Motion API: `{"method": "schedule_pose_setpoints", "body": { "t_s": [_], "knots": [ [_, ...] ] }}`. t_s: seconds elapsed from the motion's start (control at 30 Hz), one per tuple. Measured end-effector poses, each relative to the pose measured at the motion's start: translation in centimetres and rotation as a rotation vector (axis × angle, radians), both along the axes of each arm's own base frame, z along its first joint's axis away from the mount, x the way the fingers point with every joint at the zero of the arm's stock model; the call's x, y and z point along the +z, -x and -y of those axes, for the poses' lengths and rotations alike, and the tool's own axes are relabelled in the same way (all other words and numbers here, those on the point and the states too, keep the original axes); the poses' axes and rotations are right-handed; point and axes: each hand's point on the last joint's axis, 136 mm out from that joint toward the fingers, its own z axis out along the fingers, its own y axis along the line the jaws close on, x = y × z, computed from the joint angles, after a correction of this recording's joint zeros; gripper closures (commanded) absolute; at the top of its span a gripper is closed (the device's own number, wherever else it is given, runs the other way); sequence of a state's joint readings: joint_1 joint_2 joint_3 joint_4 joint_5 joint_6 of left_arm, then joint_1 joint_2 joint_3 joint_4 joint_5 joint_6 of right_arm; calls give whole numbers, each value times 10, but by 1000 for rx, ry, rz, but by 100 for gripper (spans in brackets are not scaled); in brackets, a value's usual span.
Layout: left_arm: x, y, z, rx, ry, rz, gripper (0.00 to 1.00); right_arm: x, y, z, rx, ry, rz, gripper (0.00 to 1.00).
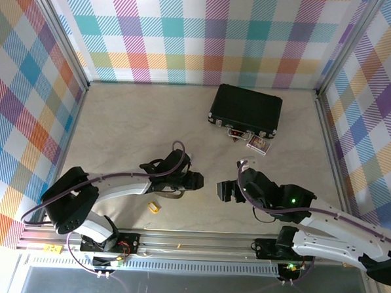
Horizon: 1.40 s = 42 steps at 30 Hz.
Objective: Put the keys on the keyring
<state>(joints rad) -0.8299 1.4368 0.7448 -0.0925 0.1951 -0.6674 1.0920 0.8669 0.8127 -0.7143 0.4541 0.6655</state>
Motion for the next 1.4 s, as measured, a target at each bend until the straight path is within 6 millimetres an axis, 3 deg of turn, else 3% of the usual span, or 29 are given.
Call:
{"method": "schedule_pose_setpoints", "body": {
  "t_s": [0.1, 0.2, 0.27, 0.37, 0.57, 0.87, 0.97, 1.23, 1.4],
  "knots": [
    [25, -3, -17, -5, -9, 54, 51, -14, -2, -10, 12, 17, -44, 1],
    [47, -17, -54, 66, 1, 103, 51, -31, -2, -28, 52, 37, -94, 1],
    [51, -25, -82, 128, -8, 118, 51, -44, -1, -39, 81, 54, -132, 1],
    [40, -33, -118, 207, -47, 94, 51, -64, 1, -54, 116, 76, -191, 1],
    [4, -23, -154, 271, -100, -12, 51, -92, 4, -80, 154, 66, -281, 1],
    [-31, -4, -152, 250, -66, -109, 52, -95, -7, -127, 168, -5, -363, 1],
    [-40, 6, -150, 240, -64, -136, 52, -100, -11, -131, 151, -33, -401, 10],
    [-44, 9, -136, 224, -8, -120, 52, -121, -20, -130, 98, -37, -490, 35],
    [-48, 10, -131, 225, 27, -120, 53, -124, -27, -132, 93, -41, -512, 43]
  ]
}}
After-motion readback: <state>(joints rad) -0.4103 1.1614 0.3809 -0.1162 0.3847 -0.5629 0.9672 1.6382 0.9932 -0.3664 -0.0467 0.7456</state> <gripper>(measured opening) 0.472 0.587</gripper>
